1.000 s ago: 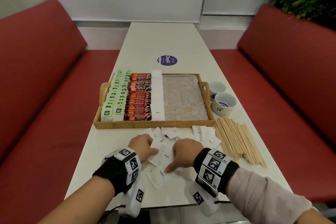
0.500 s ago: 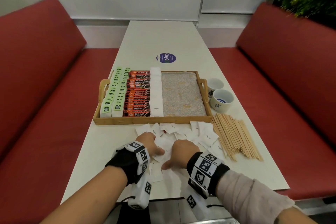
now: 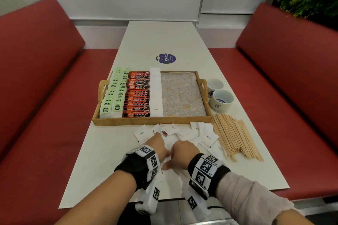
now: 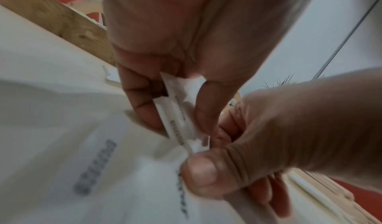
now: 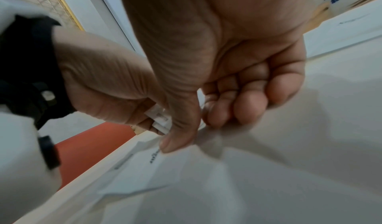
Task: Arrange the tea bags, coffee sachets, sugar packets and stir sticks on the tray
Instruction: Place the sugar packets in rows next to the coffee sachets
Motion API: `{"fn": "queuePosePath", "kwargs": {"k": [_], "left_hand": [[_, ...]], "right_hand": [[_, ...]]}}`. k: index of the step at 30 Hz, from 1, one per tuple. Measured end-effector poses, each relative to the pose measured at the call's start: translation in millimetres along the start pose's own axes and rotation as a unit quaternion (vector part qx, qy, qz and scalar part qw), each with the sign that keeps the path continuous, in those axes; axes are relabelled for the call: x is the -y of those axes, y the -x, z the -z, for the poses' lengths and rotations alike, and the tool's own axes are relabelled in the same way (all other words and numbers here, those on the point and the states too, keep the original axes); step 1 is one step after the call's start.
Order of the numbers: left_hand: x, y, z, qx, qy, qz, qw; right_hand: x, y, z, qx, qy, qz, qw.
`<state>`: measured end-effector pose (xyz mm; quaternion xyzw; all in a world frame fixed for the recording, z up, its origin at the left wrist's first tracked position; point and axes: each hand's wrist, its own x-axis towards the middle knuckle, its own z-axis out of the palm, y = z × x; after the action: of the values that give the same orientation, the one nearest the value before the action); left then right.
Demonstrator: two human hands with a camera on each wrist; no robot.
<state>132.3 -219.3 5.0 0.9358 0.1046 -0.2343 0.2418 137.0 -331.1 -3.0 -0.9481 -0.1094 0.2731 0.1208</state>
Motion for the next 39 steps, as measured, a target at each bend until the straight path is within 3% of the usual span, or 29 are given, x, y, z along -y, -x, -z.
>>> {"fn": "queuePosePath", "kwargs": {"k": [6, 9, 11, 14, 19, 23, 28, 32, 36, 39], "left_hand": [[5, 5, 17, -0.002, 0.021, -0.029, 0.999], [24, 1, 25, -0.025, 0.157, -0.028, 0.987], [33, 2, 29, -0.028, 0.311, -0.013, 0.95], [38, 9, 38, 0.002, 0.494, 0.003, 0.87], [41, 12, 46, 0.018, 0.606, 0.006, 0.795], [38, 15, 50, 0.057, 0.635, -0.021, 0.77], [35, 16, 59, 0.049, 0.628, -0.01, 0.776], [36, 12, 67, 0.019, 0.614, -0.01, 0.789], [30, 6, 75, 0.004, 0.539, -0.05, 0.841], [23, -3, 83, 0.005, 0.505, -0.077, 0.859]], "right_hand": [[-2, 3, 3, -0.004, 0.011, 0.006, 1.0], [-2, 5, 7, -0.016, 0.022, 0.017, 0.999], [-1, 6, 11, -0.022, 0.015, 0.026, 0.999], [2, 9, 13, -0.021, -0.005, 0.063, 0.998], [12, 13, 7, 0.01, 0.035, 0.107, 0.994], [12, 10, 10, 0.036, 0.043, 0.099, 0.994], [15, 8, 27, 0.062, 0.05, 0.112, 0.991], [15, 4, 62, 0.041, -0.029, 0.114, 0.992], [17, -6, 101, 0.004, -0.098, 0.145, 0.985], [20, -17, 123, -0.035, -0.158, 0.158, 0.974]]}}
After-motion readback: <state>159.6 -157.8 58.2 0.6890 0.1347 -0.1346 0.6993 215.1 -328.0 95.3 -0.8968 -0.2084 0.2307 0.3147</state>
